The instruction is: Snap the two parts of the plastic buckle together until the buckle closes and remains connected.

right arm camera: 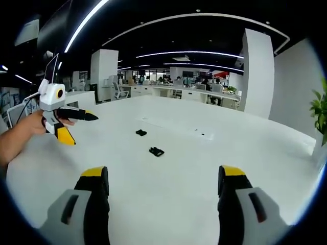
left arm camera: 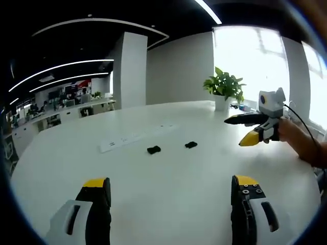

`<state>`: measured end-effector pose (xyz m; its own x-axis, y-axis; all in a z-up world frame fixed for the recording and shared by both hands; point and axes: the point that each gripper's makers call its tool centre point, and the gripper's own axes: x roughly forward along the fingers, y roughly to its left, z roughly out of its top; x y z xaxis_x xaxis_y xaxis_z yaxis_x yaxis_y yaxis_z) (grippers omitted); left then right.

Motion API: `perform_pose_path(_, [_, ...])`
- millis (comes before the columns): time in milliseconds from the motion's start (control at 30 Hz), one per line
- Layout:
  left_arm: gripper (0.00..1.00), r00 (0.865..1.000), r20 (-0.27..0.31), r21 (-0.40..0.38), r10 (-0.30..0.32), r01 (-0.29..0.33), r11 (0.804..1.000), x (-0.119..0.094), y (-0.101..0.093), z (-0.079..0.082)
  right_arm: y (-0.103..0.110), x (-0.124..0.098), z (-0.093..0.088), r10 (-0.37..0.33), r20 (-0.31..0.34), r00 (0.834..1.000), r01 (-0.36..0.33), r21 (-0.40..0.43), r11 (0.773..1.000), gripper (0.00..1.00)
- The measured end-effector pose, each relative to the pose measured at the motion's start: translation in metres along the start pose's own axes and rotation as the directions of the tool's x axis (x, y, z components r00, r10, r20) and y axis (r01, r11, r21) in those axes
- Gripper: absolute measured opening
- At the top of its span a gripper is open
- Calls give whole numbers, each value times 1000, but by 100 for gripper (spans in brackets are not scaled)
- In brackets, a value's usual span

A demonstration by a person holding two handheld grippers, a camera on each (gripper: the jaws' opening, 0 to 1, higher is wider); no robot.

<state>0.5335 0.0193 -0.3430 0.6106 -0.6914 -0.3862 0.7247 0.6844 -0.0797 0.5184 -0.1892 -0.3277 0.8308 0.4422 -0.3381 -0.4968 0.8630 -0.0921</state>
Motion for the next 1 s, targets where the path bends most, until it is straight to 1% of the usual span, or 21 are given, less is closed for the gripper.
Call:
perform_pose_path(100, [99, 1000, 1, 0, -1, 1, 1000, 2, 2, 2, -1, 2, 1, -4, 3, 1000, 5, -9, 1000, 89])
perform_pose_path(167, [99, 1000, 3, 0, -2, 2, 1000, 3, 2, 4, -4, 3, 2, -15, 5, 1000, 15, -15, 1000, 87])
perform_pose_path(267, [99, 1000, 5, 1, 3, -3, 1000, 3, 3, 6, -6, 5, 0, -18, -8, 1000, 18, -23, 1000, 86])
perform_pose_path(367, [99, 1000, 9, 1, -5, 5, 1000, 2, 3, 10, -6, 6, 2, -13, -6, 1000, 13, -21, 1000, 86])
perform_pose_path(500, [99, 1000, 14, 2, -2, 2, 1000, 5, 7, 16, -6, 10, 8, -10, 0, 1000, 10, -24, 1000, 86])
perform_pose_path(633, [99, 1000, 15, -2, -4, 4, 1000, 8, 10, 18, -6, 15, 9, -6, -3, 1000, 6, -27, 1000, 86])
perform_pose_path(767, [99, 1000, 15, -3, -6, 6, 1000, 11, 11, 17, -9, 19, 7, -9, -19, 1000, 9, -38, 999, 86])
perform_pose_path(1000, [99, 1000, -3, -20, -5, 5, 1000, 16, 19, 7, -9, 23, 5, -4, -26, 1000, 3, -32, 999, 84])
